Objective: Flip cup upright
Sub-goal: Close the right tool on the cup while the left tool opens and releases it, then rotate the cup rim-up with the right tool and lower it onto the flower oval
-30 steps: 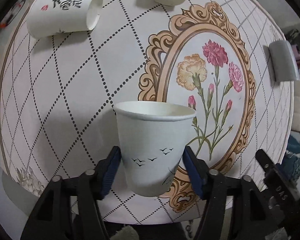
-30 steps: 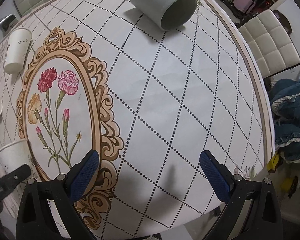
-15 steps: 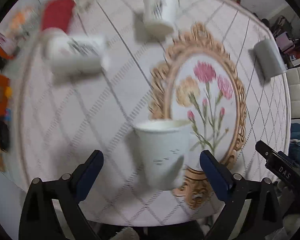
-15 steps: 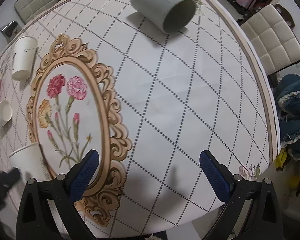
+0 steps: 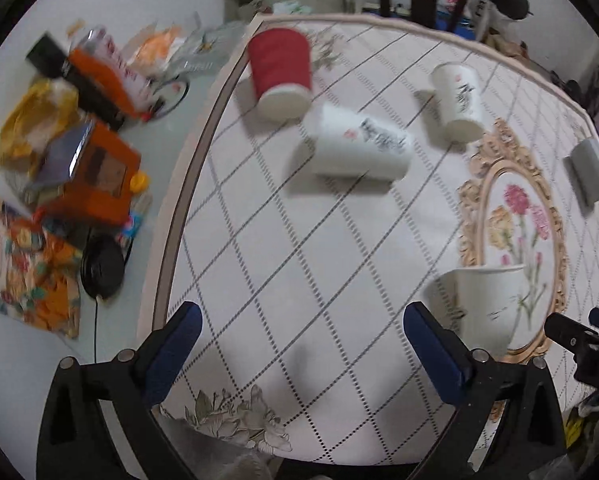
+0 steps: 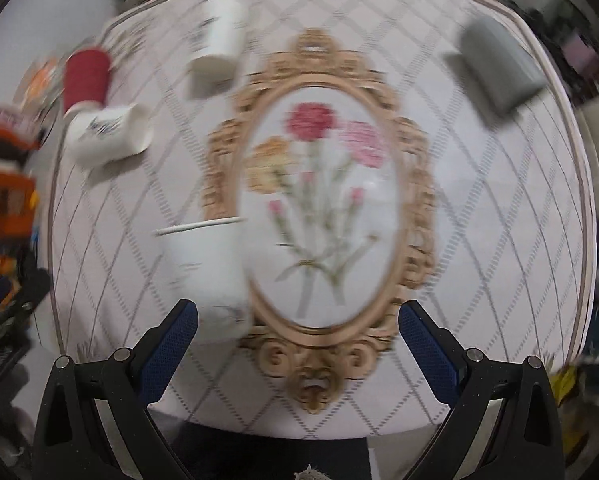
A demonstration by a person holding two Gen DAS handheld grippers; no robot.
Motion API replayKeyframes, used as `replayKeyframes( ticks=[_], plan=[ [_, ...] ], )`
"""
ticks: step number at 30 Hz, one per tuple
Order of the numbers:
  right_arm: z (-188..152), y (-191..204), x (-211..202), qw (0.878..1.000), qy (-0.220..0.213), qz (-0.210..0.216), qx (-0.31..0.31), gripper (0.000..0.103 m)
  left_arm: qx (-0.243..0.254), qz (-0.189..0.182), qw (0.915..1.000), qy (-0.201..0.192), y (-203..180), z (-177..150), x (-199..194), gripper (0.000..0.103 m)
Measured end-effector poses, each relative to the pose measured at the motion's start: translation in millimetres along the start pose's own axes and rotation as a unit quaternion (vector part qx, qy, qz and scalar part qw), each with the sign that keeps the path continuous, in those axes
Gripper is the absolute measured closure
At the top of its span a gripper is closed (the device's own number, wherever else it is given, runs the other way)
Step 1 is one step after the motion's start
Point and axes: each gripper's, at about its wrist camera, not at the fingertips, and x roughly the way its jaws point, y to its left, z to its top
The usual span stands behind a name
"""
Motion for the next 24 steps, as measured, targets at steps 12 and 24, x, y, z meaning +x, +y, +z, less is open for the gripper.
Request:
replayKeyframes(
  ticks=[12, 24],
  plan=[
    [14, 56, 33, 0.998, 0.021, -0.017, -0.051, 0.020, 0.003, 0.032, 0.9989, 0.034, 12, -30, 35, 0.000],
    [11, 52, 52, 0.999, 0.042, -0.004, -0.016, 0.044, 0.000, 0.015, 0.9976, 0.067, 11, -31, 42, 0.000]
  ],
)
